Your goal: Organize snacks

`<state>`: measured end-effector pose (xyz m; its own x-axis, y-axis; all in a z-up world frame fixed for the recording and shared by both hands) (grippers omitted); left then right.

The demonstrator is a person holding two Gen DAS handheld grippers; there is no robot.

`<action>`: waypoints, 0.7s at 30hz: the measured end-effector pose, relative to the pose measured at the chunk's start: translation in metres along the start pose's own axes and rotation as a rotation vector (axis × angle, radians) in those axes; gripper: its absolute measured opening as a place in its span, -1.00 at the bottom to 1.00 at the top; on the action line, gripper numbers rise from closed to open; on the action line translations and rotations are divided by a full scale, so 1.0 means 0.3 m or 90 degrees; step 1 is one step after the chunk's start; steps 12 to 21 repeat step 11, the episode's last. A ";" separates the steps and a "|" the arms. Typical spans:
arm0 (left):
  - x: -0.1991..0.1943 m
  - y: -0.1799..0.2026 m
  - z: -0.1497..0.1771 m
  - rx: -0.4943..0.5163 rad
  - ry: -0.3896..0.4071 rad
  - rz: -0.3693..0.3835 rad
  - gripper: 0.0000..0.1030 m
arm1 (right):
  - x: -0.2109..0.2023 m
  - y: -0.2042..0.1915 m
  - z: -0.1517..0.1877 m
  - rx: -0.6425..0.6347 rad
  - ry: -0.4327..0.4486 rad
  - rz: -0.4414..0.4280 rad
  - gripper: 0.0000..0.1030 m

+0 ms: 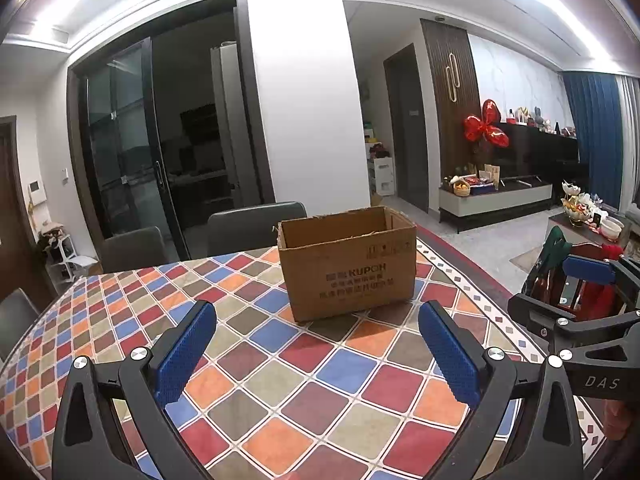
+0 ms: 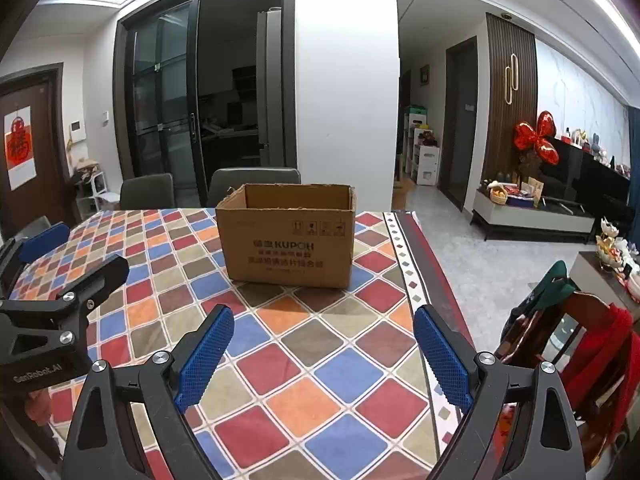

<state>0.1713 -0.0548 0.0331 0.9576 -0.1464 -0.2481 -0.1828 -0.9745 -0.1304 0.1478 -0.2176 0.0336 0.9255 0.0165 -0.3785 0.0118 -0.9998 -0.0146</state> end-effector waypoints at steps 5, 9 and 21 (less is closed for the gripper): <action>0.005 -0.001 0.014 -0.006 -0.011 0.007 1.00 | 0.001 0.000 0.001 0.000 -0.003 -0.001 0.78; 0.008 -0.003 0.018 -0.008 -0.011 0.010 1.00 | 0.001 0.001 0.002 0.000 -0.006 0.000 0.79; 0.009 -0.003 0.019 -0.007 -0.013 0.009 1.00 | 0.004 0.003 0.001 0.000 -0.006 -0.001 0.78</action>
Point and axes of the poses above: each gripper's, at about its wrist camera, not at the fingertips, and x roughly the way its jaws point, y to its right, z to its underside, the point moved 9 cm from there along x, roughly the way its jaws point, and after that the axes turned 8 degrees about y, right-handed, at the moved point
